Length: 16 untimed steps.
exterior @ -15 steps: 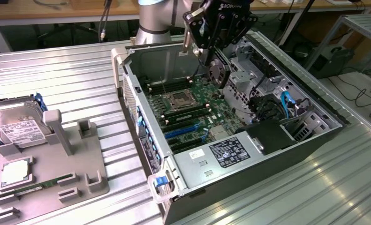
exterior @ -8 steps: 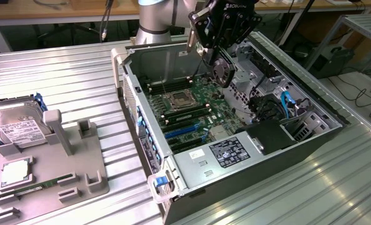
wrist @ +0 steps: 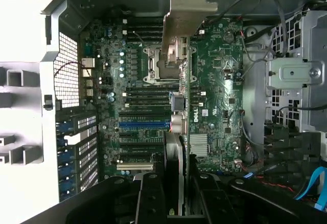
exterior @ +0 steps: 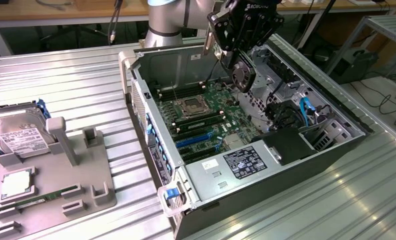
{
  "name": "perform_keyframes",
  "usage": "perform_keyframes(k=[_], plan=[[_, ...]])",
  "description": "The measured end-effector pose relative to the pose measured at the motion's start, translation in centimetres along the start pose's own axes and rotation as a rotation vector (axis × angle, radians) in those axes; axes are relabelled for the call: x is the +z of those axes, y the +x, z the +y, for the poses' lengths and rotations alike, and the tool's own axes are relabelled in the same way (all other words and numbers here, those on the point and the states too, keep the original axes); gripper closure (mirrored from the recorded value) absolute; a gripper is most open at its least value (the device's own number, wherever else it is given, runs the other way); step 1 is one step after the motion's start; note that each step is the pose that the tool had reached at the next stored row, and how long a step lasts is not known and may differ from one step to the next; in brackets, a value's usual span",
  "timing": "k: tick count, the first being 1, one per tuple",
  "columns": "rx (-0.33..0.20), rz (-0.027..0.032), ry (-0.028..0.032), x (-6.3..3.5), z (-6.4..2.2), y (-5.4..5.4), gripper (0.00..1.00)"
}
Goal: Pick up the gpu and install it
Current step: 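Pick up the gpu and move the gpu toward the slot, then insert the gpu into the slot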
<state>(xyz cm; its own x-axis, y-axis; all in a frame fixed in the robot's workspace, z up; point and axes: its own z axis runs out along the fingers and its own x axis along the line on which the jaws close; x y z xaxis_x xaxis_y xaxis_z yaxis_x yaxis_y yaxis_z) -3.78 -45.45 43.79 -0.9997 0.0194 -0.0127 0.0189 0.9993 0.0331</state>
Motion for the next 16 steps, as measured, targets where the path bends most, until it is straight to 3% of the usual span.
perform_keyframes(k=[5,7,9,12,16], plan=[[-0.017,0.0005,-0.0002,0.0,0.0,0.0,0.73],[-0.112,0.0037,-0.0014,0.0,0.0,0.0,0.73],[-0.174,0.0058,-0.0022,0.0,0.0,0.0,0.73],[-0.343,0.0113,-0.0043,0.0,0.0,0.0,0.73],[-0.501,0.0165,-0.0064,0.0,0.0,0.0,0.73]])
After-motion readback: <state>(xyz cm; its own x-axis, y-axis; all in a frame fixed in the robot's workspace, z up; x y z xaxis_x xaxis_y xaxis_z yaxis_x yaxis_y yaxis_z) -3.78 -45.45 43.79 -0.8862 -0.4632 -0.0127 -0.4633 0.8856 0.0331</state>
